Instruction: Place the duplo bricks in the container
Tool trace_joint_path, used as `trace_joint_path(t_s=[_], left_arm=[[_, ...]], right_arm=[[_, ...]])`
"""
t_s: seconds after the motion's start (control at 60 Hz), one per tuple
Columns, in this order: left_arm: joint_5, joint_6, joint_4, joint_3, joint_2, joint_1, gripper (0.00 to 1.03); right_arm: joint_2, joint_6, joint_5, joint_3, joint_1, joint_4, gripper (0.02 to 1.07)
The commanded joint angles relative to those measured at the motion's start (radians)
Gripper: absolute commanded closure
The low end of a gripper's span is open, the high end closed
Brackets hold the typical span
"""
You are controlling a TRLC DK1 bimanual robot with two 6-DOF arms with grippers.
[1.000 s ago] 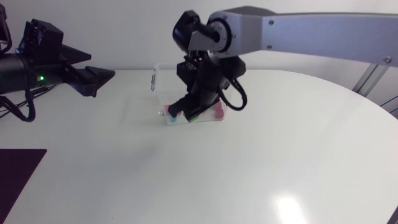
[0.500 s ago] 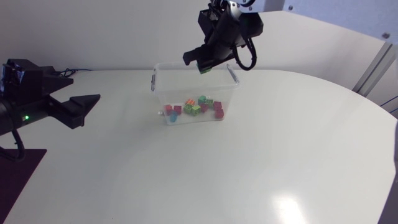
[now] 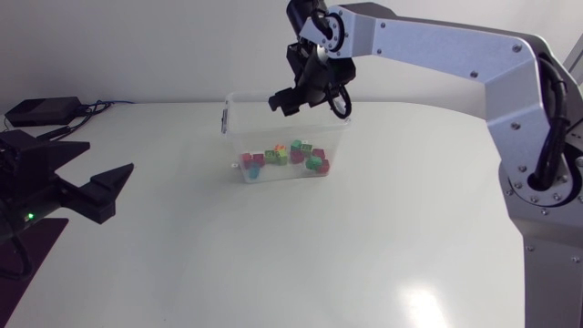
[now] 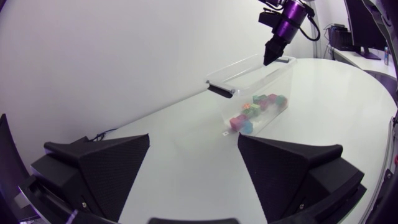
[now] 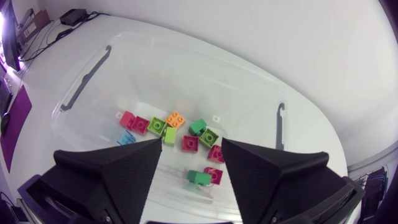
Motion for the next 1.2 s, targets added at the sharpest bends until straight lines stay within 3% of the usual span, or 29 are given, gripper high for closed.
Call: trace_joint_path(t_s=[0.0, 0.15, 0.25, 0.4, 0.6, 0.85, 1.183], left_arm=[[-0.025, -0.03, 0.007, -0.036, -0.059, 0.006, 0.04], [-0.106, -0.03, 0.005, -0.07, -0.112, -0.017, 0.04], [-0.115, -0.027, 0.004, -0.094, -0.138, -0.019, 0.04], [-0.117, -0.027, 0.028, -0.128, -0.163, -0.019, 0.04], [-0.117, -0.07, 0.093, -0.163, -0.186, -0.008, 0.04], [-0.117, -0.117, 0.16, -0.212, -0.204, -0.011, 0.04], [-0.117, -0.145, 0.191, -0.278, -0.278, -0.009, 0.04]], right_arm=[[-0.029, -0.011, 0.012, -0.022, -0.024, 0.031, 0.06], [-0.242, -0.013, 0.052, -0.257, -0.058, 0.198, 0.06], [-0.392, -0.042, 0.107, -0.441, -0.063, 0.315, 0.06], [-0.539, -0.112, 0.17, -0.616, -0.083, 0.344, 0.06], [-0.745, -0.184, 0.181, -0.855, -0.138, 0.43, 0.07], [-1.006, -0.233, 0.264, -1.145, -0.19, 0.586, 0.07], [-1.245, -0.286, 0.264, -1.401, -0.281, 0.698, 0.07]])
